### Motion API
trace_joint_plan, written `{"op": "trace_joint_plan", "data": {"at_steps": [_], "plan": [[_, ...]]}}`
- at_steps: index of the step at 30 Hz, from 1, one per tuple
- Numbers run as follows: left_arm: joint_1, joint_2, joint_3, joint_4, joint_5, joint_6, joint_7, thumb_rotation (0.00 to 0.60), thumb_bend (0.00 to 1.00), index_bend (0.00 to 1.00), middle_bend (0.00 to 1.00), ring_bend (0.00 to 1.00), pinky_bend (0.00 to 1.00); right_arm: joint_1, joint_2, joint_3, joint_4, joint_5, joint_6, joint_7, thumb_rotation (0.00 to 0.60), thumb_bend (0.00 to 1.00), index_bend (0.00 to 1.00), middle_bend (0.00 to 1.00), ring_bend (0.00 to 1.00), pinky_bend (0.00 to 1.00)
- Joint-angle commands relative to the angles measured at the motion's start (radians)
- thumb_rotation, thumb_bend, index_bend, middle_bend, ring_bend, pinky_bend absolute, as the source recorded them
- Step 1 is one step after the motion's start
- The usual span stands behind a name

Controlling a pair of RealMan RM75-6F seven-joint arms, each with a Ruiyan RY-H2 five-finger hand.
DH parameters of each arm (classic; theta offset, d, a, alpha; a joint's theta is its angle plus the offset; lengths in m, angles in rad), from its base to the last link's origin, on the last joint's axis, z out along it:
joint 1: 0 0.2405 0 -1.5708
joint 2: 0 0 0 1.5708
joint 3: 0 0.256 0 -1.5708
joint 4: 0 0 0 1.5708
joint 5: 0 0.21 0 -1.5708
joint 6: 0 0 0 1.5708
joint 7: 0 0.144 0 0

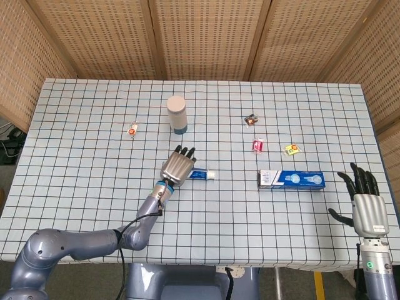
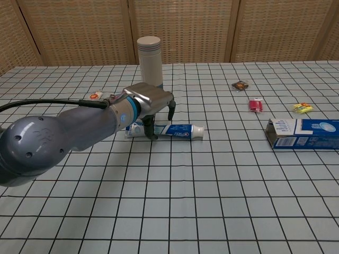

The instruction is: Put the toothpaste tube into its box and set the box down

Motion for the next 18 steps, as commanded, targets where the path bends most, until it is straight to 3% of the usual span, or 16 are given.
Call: {"op": "trace_joint_plan", "data": {"at_steps": [1, 9, 13, 18], "plan": [[-0.007, -0.010, 0.007, 0.017, -0.002, 0.003, 0.001, 0.600, 0.25, 0.37, 0.13, 0.16, 0.14, -0.001, 0.001, 0.001, -0.001, 0.000, 0.002, 0.005, 0.600, 0.17, 0.20, 0.00, 0.00, 0.04], [-0.008, -0.023, 0.018, 0.054, -0.008, 0.003, -0.009, 0.600, 0.26, 0.40, 0.16, 0.18, 0.15, -0.002, 0.004, -0.001, -0.009, -0.005, 0.004, 0.017, 0.600, 0.17, 0.20, 0.00, 0.00, 0.04], [-0.003, -0.042, 0.043, 0.087, 0.041, 0.017, -0.023, 0.600, 0.27, 0.44, 0.19, 0.21, 0.18, -0.001, 0.006, -0.004, -0.014, -0.006, 0.002, 0.019, 0.600, 0.17, 0.20, 0.00, 0.00, 0.04], [0.009, -0.060, 0.061, 0.118, 0.092, 0.039, -0.044, 0.600, 0.34, 0.52, 0.26, 0.28, 0.24, -0.002, 0.008, -0.007, -0.021, -0.013, 0.005, 0.019, 0.600, 0.17, 0.20, 0.00, 0.00, 0.04]]}}
